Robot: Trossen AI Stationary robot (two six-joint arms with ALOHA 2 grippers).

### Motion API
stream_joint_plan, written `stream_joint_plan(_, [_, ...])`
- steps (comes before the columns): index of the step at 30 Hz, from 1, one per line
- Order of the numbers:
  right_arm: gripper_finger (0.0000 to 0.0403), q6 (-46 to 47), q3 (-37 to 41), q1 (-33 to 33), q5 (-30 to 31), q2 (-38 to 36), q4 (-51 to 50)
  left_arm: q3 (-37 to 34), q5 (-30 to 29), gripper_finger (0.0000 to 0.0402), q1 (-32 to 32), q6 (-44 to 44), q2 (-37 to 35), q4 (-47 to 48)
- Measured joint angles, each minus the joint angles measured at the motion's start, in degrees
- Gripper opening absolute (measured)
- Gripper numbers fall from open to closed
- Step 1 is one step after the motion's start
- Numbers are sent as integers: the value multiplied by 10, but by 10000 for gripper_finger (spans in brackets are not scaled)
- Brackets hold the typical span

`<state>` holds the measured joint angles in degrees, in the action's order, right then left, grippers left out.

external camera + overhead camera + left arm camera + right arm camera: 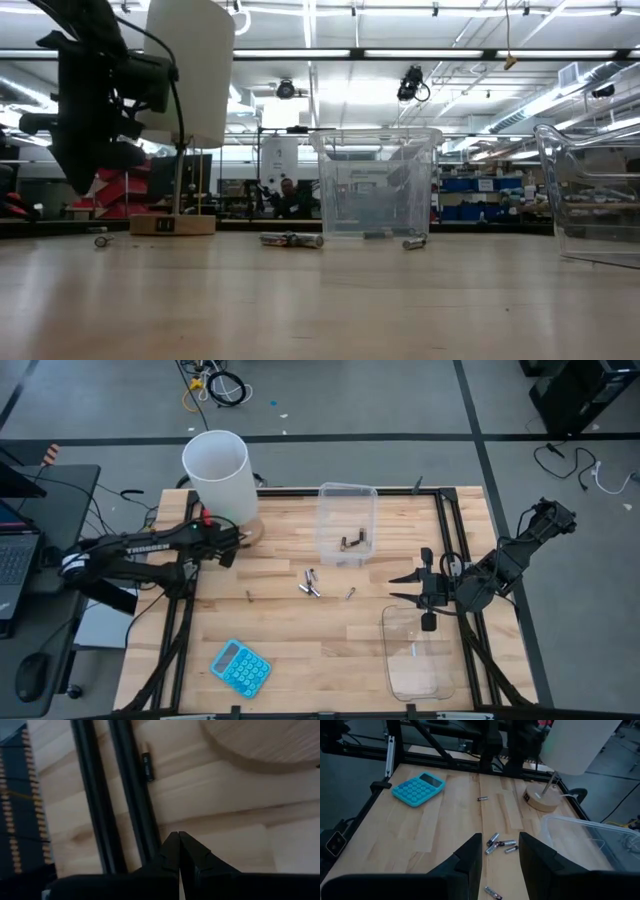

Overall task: Sort batteries
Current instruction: Put the brown battery into the top transparent bin

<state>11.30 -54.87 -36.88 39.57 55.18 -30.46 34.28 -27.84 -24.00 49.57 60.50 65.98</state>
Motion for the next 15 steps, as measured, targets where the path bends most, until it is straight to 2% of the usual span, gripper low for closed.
stream_joint_plan(7, [115,1,0,0,0,0,0,-16,-19,0,-37,-14,55,-42])
stream_joint_plan(12, [115,1,0,0,0,0,0,-35,-59,0,-39,-17,73,-123])
stream_joint_plan(15, [115,1,0,0,0,0,0,-37,-73,0,-43,-27,83,-138])
